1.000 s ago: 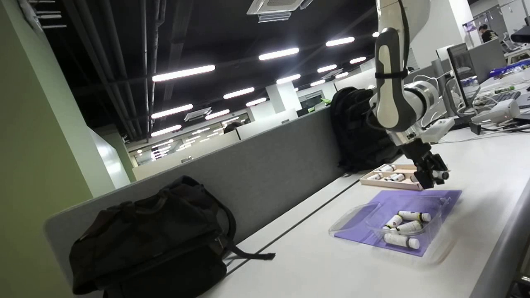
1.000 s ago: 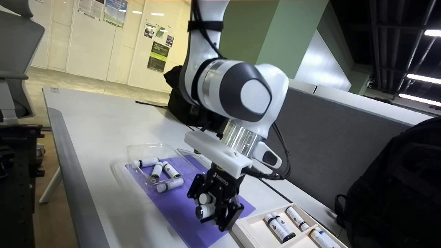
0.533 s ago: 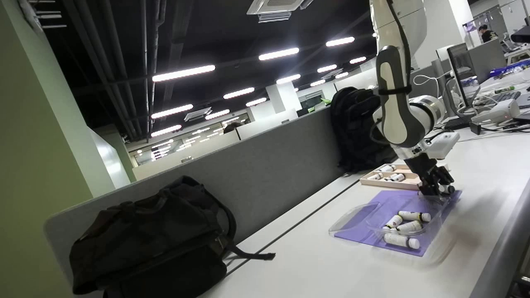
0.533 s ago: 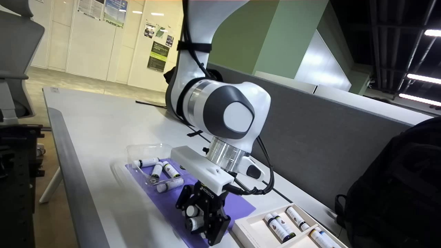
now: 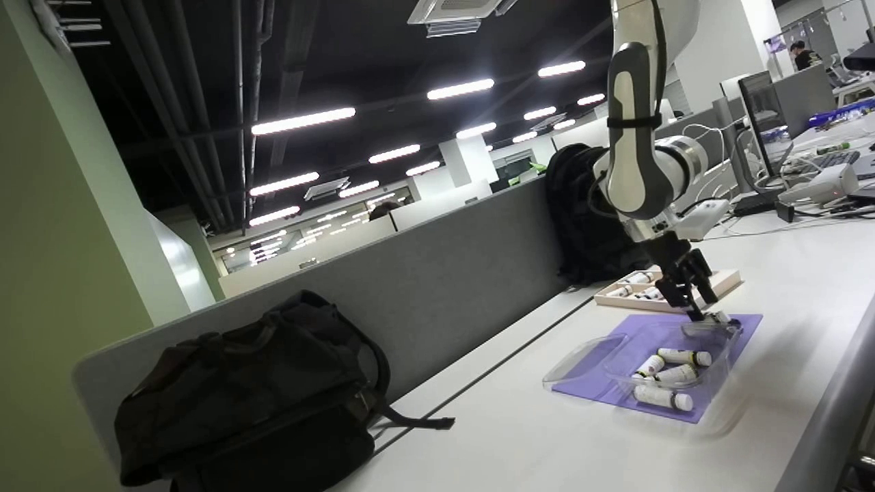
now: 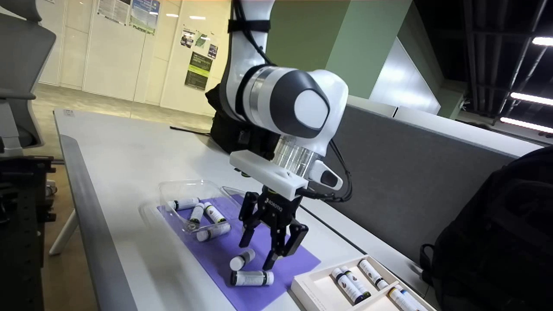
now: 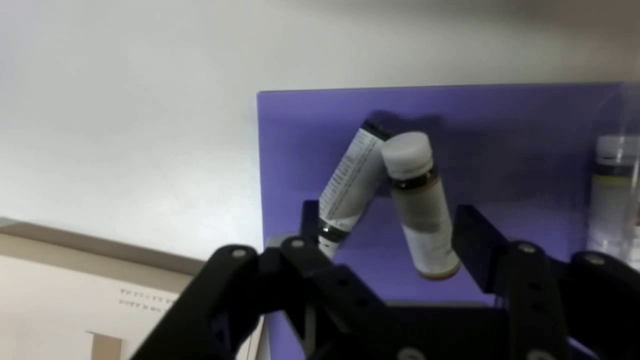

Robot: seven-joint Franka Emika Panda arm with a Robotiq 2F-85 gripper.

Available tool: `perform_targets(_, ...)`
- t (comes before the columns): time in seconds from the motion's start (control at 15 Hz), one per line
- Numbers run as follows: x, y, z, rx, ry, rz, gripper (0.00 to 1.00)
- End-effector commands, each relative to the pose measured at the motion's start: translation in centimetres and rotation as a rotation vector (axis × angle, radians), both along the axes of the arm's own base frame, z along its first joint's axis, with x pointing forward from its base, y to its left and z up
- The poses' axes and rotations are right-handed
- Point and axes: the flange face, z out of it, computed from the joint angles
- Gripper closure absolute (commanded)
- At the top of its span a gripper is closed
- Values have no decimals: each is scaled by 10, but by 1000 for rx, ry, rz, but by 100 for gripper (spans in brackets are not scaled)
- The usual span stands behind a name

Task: Take some bottles out of the box and put them on the mat

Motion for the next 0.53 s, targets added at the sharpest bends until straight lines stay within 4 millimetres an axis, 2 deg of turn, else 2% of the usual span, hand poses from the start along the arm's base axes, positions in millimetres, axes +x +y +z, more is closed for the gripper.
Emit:
perform_targets(0.0,-1,7,36,16,5,-9,2)
perform_targets(0.27,-3,15,65,34,36,30,0)
perform_targets(0.33,6,12,47,23,20,15,0)
perform_targets(0.47,5,15,58,29,31,28,0)
